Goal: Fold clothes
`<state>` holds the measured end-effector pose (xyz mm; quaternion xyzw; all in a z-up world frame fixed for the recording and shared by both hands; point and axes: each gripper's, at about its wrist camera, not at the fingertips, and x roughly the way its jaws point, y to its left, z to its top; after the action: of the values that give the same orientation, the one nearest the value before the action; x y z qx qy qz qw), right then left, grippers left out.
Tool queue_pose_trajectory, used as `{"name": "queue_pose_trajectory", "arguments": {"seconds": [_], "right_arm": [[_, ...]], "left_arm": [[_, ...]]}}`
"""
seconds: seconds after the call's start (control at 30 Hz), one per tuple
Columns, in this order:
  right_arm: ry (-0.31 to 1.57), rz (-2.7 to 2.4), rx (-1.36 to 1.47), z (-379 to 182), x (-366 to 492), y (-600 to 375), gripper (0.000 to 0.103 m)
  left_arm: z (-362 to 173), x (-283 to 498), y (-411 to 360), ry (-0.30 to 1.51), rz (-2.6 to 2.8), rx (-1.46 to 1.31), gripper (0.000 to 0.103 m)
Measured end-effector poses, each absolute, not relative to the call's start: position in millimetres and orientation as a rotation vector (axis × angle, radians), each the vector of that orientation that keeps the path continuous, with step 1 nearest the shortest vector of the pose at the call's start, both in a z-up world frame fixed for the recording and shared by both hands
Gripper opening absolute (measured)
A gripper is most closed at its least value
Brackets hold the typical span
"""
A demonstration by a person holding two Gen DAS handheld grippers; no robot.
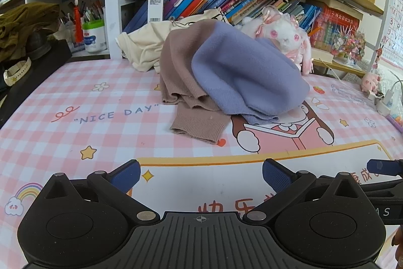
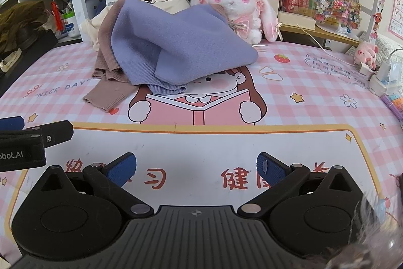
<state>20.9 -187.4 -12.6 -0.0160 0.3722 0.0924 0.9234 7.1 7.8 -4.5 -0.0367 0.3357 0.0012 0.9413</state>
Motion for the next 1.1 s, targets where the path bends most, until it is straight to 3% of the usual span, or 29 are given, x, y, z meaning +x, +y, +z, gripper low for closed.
{"name": "queue_pose_trajectory", "arguments": {"seconds": [1.1], "right_arm": [[0.765,0.19,-0.035,-11.0,18.9,-185.1,0.103]], "left_arm": [[-4.3,4.9,11.1,0.685,0.008,-0.08,0.103]]}}
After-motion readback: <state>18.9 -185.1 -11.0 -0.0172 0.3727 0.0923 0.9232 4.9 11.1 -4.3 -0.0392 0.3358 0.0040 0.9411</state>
